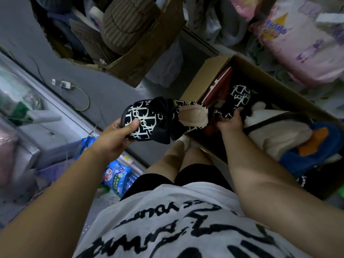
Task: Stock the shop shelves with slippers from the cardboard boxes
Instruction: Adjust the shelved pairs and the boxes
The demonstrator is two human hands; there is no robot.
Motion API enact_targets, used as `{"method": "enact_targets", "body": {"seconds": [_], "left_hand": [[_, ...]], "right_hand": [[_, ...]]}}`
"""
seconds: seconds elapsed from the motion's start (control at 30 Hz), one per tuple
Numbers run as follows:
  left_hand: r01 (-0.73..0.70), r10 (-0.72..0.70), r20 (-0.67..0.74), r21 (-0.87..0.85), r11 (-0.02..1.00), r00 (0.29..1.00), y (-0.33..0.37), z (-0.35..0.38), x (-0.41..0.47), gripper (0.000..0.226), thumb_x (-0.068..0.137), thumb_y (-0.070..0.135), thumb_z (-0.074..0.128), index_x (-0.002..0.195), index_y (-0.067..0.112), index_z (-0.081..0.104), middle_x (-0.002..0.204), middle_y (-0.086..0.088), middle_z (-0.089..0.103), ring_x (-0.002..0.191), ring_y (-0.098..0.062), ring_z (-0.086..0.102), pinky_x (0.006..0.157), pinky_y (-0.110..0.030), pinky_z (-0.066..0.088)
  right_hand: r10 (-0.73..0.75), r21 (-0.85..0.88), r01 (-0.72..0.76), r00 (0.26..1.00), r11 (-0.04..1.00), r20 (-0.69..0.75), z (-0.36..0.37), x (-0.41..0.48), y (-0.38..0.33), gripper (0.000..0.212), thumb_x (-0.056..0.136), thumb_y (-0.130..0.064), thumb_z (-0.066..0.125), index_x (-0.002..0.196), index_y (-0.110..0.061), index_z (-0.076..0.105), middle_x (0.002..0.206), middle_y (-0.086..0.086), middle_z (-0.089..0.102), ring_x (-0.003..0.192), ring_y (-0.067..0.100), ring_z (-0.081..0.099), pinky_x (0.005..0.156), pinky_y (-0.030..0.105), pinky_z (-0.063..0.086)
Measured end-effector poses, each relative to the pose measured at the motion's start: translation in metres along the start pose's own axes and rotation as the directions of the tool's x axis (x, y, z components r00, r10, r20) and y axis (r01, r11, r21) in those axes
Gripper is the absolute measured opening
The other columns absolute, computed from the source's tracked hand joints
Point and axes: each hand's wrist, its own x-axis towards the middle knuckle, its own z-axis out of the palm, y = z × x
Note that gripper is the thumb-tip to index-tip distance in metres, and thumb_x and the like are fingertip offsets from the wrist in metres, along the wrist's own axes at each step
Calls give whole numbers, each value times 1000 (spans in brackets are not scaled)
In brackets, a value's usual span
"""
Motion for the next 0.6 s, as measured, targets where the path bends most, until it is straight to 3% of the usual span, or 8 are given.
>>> {"method": "enact_targets", "body": {"seconds": [0.07, 0.13, 0.2, 0.27, 0.33, 0.43, 0.5, 0.6], "left_hand": [[-2, 2, -12, -28, 1000, 1000, -4, 2, -3, 115, 44, 45, 102, 138, 0, 55, 133, -18, 66, 121, -30, 64, 103, -48, 52], [-2, 0, -27, -41, 999, 1000, -6, 5, -5, 115, 43, 45, 102, 138, 0, 55, 133, -18, 65, 123, -32, 63, 105, -49, 51], [-5, 3, -40, -47, 999, 999, -7, 7, -8, 114, 41, 45, 102, 137, 1, 57, 130, -16, 68, 121, -30, 65, 103, -47, 53], [-12, 10, -51, -55, 998, 999, -7, 10, -11, 109, 40, 44, 103, 132, 3, 61, 125, -13, 71, 114, -26, 69, 97, -42, 57], [-19, 16, -54, -53, 998, 998, -8, 13, -13, 91, 46, 42, 101, 123, 9, 66, 120, -11, 74, 107, -22, 72, 89, -36, 60], [-5, -4, -94, -90, 996, 996, -9, 14, -16, 59, 73, 29, 81, 125, 10, 65, 123, -11, 72, 113, -23, 70, 95, -38, 57], [9, -20, -109, -101, 995, 994, -8, 11, -19, 63, 76, 27, 77, 134, 7, 60, 128, -11, 70, 118, -26, 67, 100, -42, 53], [8, -20, -120, -99, 995, 993, -1, 13, -27, 61, 75, 27, 76, 131, 9, 61, 125, -10, 71, 106, -20, 71, 85, -34, 59]], "right_hand": [[-30, 29, 29, 999, 999, 13, 2, -6, 1, 73, 93, -70, 51, 140, -14, 54, 140, 17, 55, 132, 39, 48, 114, 63, 29], [-62, 36, 62, 998, 997, 6, 3, -11, 3, 61, 94, -65, 53, 114, -8, 63, 114, 15, 63, 106, 34, 58, 109, 56, 37], [-80, 40, 81, 996, 996, -27, 4, -18, 0, 53, 94, -61, 58, 95, -8, 60, 94, 8, 61, 83, 24, 57, 101, 47, 44], [-80, 55, 84, 994, 995, -77, 0, -20, -4, 53, 92, -62, 61, 89, -9, 59, 83, 3, 55, 74, 18, 53, 90, 37, 50], [-85, 49, 90, 991, 995, -101, -8, -29, -8, 51, 93, -62, 60, 90, -11, 59, 82, 1, 53, 72, 13, 51, 78, 26, 47], [-103, 61, 109, 991, 992, -90, -17, -52, -10, 55, 94, -59, 60, 119, -11, 63, 105, 1, 61, 103, 9, 59, 101, 22, 44], [-113, 70, 117, 992, 991, -63, -21, -68, -11, 48, 94, -57, 61, 111, -11, 62, 90, 2, 57, 92, 8, 58, 98, 23, 44], [-115, 125, 121, 992, 985, -49, -30, -82, -14, 43, 94, -55, 63, 113, -16, 60, 81, 4, 55, 87, 9, 57, 101, 26, 45]]}}
